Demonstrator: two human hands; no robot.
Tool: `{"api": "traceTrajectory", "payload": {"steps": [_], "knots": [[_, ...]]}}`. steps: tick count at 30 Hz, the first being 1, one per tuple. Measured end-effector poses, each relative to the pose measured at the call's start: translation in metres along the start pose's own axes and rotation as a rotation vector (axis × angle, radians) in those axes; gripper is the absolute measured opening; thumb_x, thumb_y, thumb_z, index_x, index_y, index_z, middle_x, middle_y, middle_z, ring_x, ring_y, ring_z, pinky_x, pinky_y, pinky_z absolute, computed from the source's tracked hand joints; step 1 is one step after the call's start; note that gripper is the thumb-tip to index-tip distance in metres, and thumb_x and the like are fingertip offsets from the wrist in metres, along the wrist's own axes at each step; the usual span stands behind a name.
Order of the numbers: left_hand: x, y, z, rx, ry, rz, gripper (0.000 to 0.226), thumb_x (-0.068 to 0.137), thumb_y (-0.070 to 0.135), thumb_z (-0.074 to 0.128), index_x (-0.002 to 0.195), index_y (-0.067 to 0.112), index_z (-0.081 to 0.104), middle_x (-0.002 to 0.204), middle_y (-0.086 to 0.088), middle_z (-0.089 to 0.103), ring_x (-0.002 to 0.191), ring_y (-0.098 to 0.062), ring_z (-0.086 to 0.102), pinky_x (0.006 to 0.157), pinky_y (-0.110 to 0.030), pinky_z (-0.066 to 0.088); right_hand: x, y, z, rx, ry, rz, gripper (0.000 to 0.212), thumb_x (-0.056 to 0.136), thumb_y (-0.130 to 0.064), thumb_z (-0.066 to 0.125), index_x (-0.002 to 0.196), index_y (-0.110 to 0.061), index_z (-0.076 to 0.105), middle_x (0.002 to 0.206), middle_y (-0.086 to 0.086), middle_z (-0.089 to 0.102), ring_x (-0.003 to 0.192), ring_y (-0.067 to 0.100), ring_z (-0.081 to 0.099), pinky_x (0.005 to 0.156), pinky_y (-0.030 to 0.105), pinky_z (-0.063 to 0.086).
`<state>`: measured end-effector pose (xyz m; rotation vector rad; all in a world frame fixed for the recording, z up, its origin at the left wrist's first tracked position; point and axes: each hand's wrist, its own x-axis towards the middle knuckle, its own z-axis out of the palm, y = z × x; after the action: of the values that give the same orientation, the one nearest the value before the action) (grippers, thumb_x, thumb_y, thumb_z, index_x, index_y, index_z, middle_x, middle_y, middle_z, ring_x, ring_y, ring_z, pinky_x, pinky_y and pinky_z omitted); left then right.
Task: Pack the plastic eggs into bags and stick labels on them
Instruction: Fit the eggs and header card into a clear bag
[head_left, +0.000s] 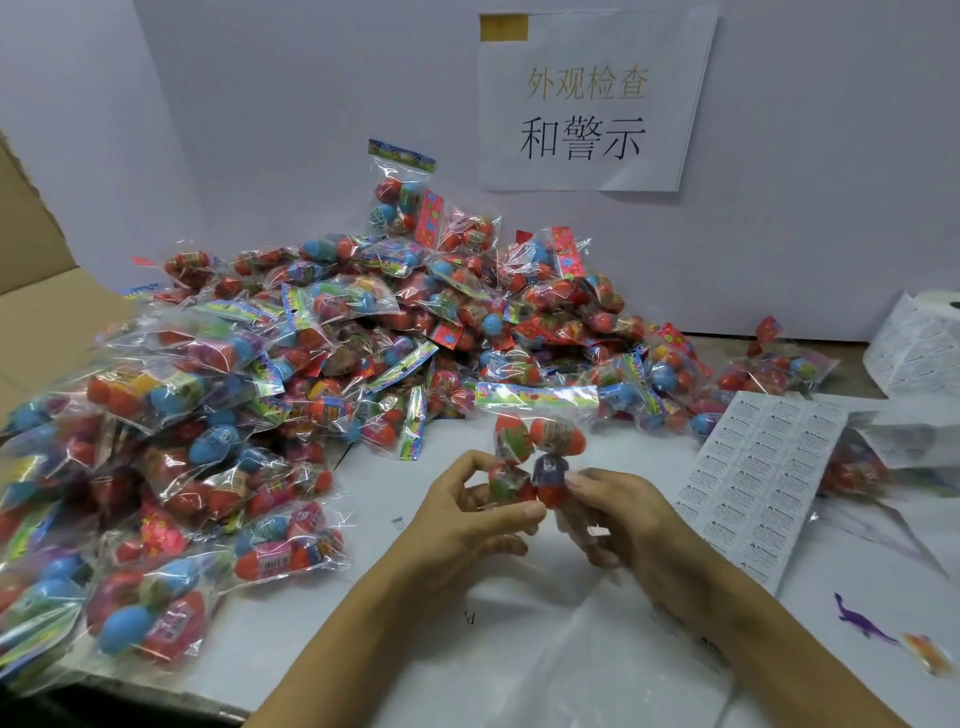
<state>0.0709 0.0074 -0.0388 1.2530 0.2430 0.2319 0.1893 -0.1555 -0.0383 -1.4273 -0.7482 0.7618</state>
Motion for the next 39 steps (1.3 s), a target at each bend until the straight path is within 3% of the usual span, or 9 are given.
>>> {"api": "traceTrajectory", "payload": {"steps": [3,9,14,19,25,29,32,36,39], "knots": [[-0.001,0.001,0.001,-0.003,0.016,0.038,0.048,0.072,0.001,0.087,0.108,0.005,0.055,0.086,-0.021,0.073,0.076,-0.028,0.072,0.064,-0.03,0.057,-0.002,0.0,0.002,-0.11,0.025,0.011,0.037,0.073,-0.054,0.078,0.088,-0.02,0.077,0.075,0.004,0.066,0.057,0.01,0.049,0.047,0.021,0.035],[-0.001,0.008,-0.006,-0.13,0.004,-0.002,0.058,0.067,0.0,0.087,0.117,0.002,0.057,0.106,-0.033,0.072,0.092,-0.039,0.075,0.076,-0.037,0.061,-0.004,-0.006,-0.009,-0.009,0.093,0.029,0.016,0.082,-0.002,0.078,0.09,-0.015,0.082,0.076,0.011,0.073,0.065,0.012,0.061,0.052,0.021,0.044],[-0.002,0.011,-0.011,-0.142,-0.044,-0.023,0.053,0.073,-0.005,0.08,0.124,-0.003,0.062,0.114,-0.033,0.07,0.102,-0.042,0.073,0.081,-0.038,0.062,-0.003,-0.011,-0.018,0.044,0.193,0.082,0.022,0.066,-0.02,0.082,0.086,-0.012,0.082,0.081,0.012,0.076,0.067,0.014,0.067,0.054,0.021,0.047],[0.002,0.007,-0.015,-0.082,0.113,0.038,0.035,0.072,0.001,0.078,0.105,-0.008,0.07,0.1,-0.031,0.074,0.092,-0.037,0.076,0.074,-0.032,0.062,-0.004,-0.012,-0.021,0.001,0.284,0.078,0.028,0.059,-0.031,0.084,0.083,-0.019,0.083,0.084,0.007,0.078,0.072,0.013,0.072,0.053,0.019,0.047],[0.005,0.002,-0.012,-0.03,0.248,0.127,0.034,0.058,0.011,0.086,0.089,0.001,0.078,0.09,-0.028,0.076,0.082,-0.032,0.077,0.072,-0.032,0.062,-0.002,-0.008,-0.01,-0.02,0.361,0.029,0.005,0.073,-0.016,0.085,0.077,-0.016,0.082,0.077,0.007,0.077,0.067,0.01,0.069,0.049,0.018,0.047],[0.005,0.002,-0.012,-0.046,0.31,0.135,0.031,0.051,0.012,0.089,0.079,0.005,0.079,0.086,-0.027,0.075,0.078,-0.033,0.077,0.069,-0.031,0.062,-0.003,-0.01,-0.007,-0.013,0.38,-0.013,0.007,0.071,-0.017,0.086,0.073,-0.014,0.079,0.075,0.007,0.076,0.066,0.013,0.071,0.049,0.018,0.049],[0.004,0.002,-0.014,-0.047,0.332,0.13,0.03,0.056,0.004,0.087,0.084,0.0,0.076,0.086,-0.029,0.074,0.077,-0.035,0.076,0.068,-0.032,0.062,-0.005,-0.013,-0.005,0.009,0.382,-0.031,0.023,0.063,-0.027,0.085,0.076,-0.009,0.077,0.076,0.012,0.076,0.07,0.022,0.075,0.051,0.021,0.053],[0.002,0.003,-0.012,0.002,0.197,0.077,0.033,0.063,-0.005,0.087,0.093,0.007,0.082,0.093,-0.023,0.076,0.077,-0.028,0.074,0.07,-0.033,0.062,-0.005,-0.013,-0.002,0.03,0.376,-0.007,0.037,0.057,-0.03,0.083,0.081,-0.004,0.072,0.075,0.016,0.075,0.068,0.028,0.075,0.051,0.024,0.055],[0.002,0.003,-0.009,0.016,0.094,0.004,0.026,0.072,0.0,0.07,0.093,0.008,0.081,0.087,-0.016,0.073,0.069,-0.024,0.067,0.069,-0.036,0.061,-0.002,-0.009,0.0,0.048,0.354,0.039,0.033,0.071,-0.013,0.085,0.091,-0.006,0.06,0.064,0.01,0.066,0.057,0.027,0.071,0.044,0.025,0.049]]}}
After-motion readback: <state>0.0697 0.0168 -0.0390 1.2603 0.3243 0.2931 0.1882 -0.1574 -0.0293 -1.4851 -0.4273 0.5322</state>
